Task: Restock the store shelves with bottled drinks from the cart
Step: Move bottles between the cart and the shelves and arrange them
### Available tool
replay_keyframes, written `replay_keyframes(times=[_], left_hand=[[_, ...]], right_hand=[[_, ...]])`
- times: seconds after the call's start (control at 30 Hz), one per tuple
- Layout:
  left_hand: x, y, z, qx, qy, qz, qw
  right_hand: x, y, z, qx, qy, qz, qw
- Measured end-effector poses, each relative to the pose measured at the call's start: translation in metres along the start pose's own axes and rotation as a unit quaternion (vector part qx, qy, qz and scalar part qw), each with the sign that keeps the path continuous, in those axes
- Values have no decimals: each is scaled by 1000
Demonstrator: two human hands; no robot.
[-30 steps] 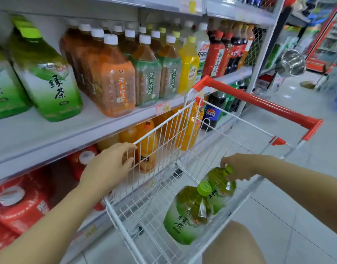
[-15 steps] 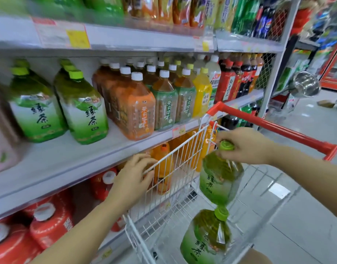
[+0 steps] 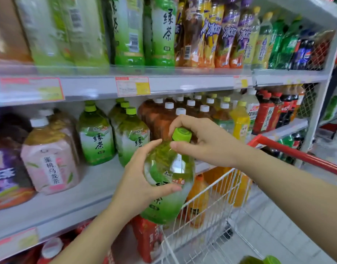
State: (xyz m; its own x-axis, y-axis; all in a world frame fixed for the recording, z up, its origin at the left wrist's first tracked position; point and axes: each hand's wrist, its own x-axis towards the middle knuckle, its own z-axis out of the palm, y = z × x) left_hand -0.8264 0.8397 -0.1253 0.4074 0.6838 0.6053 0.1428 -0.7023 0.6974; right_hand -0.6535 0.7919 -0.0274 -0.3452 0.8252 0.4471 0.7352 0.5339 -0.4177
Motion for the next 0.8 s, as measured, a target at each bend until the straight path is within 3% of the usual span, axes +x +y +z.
replay_keyframes(times=[0.1, 0.17, 0.3, 0.43, 0.67, 0.8], left_hand=[[-5, -12, -16, 27, 63, -10, 998], [-2, -21, -28, 41, 131, -25, 990], [16, -38, -49, 76, 255, -49, 963], [31, -67, -63, 123, 312, -86, 938], [37, -106, -61, 142, 347, -145, 916], [40, -114, -60, 229, 329, -104, 910]], right_hand=[[16, 15, 20, 63, 27, 15, 998], [28, 41, 25, 81, 62, 76, 992], [40, 102, 43, -125, 14, 243, 962], [36, 126, 65, -183, 33, 226, 956], [31, 133, 70, -238, 56, 202, 948], [29, 132, 72, -253, 61, 199, 945]])
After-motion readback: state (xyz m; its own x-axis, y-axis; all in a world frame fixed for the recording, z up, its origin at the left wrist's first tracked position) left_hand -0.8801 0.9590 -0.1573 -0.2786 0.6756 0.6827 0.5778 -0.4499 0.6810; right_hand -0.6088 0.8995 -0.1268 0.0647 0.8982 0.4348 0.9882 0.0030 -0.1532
